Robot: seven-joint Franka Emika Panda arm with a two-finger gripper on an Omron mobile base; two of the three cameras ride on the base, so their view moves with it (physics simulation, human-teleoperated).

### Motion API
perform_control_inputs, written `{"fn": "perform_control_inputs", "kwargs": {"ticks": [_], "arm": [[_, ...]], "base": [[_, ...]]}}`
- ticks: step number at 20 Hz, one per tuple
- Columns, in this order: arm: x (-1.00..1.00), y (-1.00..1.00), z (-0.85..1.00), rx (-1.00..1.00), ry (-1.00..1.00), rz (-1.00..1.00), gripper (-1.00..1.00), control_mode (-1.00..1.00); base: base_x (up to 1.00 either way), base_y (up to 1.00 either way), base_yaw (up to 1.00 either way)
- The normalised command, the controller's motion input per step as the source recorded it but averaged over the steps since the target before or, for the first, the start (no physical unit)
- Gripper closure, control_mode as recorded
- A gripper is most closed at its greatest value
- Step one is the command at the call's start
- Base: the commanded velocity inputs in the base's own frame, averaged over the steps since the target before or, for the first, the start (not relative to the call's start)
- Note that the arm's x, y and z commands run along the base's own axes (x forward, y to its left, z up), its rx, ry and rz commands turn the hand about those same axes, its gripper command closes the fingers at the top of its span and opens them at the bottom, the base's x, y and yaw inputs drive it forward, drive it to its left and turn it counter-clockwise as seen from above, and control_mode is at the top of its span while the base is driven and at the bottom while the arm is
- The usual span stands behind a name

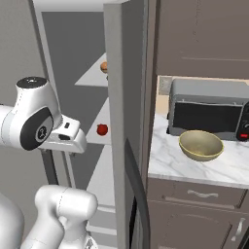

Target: Take the cucumber, bell pepper, and tangerine from the freezer and place them in the bowl on the counter.

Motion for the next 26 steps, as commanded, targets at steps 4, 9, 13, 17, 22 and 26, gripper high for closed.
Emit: {"fn": "perform_control_inputs", "kwargs": {"ticks": [4, 9, 13, 17, 22, 26], "arm": [[0.00, 0.00, 0.00, 0.00, 0.00, 0.00, -1.00, 1.00], [0.00, 0.00, 0.00, 0.00, 0.00, 0.00, -1.00, 1.00], [0.00, 0.00, 0.00, 0.00, 0.00, 0.00, -1.00, 1.00], [0.00, 0.00, 0.00, 0.00, 0.00, 0.00, -1.00, 1.00], [0.00, 0.00, 0.00, 0.00, 0.00, 0.00, -1.00, 1.00], [0.67, -0.45, -0.09, 0.04, 0.00, 0.07, -1.00, -1.00]], "base": [[0.03, -0.66, -0.12], [-0.06, -0.79, -0.10], [0.00, -0.77, -0.13], [0.04, -0.74, -0.11], [0.44, -0.52, 0.00], [0.00, 0.00, 0.00]]}}
